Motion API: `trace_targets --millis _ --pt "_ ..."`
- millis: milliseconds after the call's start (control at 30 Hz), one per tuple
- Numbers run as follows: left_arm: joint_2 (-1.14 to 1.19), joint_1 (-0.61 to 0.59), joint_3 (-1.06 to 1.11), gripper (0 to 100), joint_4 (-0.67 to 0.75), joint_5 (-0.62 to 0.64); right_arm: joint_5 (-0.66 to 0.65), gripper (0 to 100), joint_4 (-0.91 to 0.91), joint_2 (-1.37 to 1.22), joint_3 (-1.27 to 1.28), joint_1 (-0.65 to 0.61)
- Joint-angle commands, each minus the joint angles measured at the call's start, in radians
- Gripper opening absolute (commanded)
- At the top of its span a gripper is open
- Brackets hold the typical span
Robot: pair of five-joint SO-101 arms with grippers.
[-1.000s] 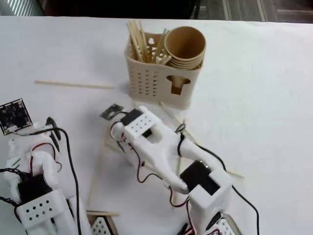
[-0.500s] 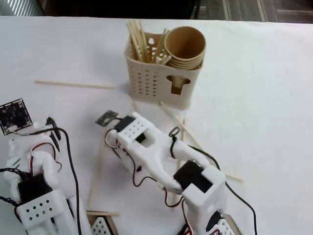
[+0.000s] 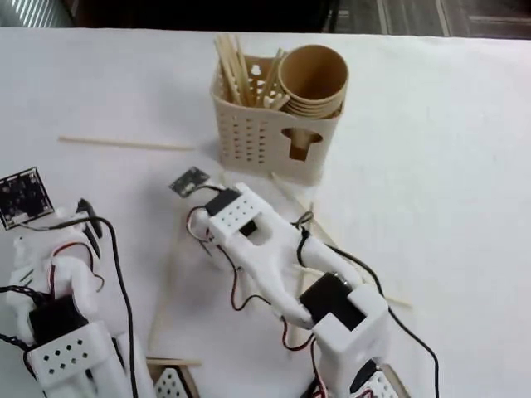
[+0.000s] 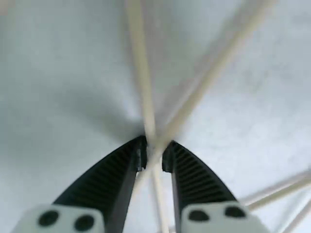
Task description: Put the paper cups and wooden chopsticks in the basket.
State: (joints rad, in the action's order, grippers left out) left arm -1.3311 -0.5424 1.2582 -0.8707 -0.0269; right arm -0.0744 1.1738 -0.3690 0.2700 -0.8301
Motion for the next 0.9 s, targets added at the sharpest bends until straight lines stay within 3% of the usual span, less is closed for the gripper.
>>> trace_targets --millis 0,233,600,733,867 --pt "-0.013 -0.007 -0.008 18 0.02 0.003 -0.029 1.8 -0.035 0.001 -0.008 -0.01" --pt "-0.013 -0.007 -0.008 18 0.021 0.002 -0.114 1.8 0.038 0.199 -0.002 0.042" --pt "-0.013 -0.007 -0.008 18 0.021 0.002 -0.117 1.8 0.128 0.641 -0.002 0.05" --pt "-0.013 -0.007 -0.008 18 0.021 0.002 -0.109 1.8 0.087 0.777 -0.008 0.053" --pt "-0.013 -0.007 -0.008 18 0.021 0.002 -0.107 1.8 -0.09 0.891 -0.006 0.119"
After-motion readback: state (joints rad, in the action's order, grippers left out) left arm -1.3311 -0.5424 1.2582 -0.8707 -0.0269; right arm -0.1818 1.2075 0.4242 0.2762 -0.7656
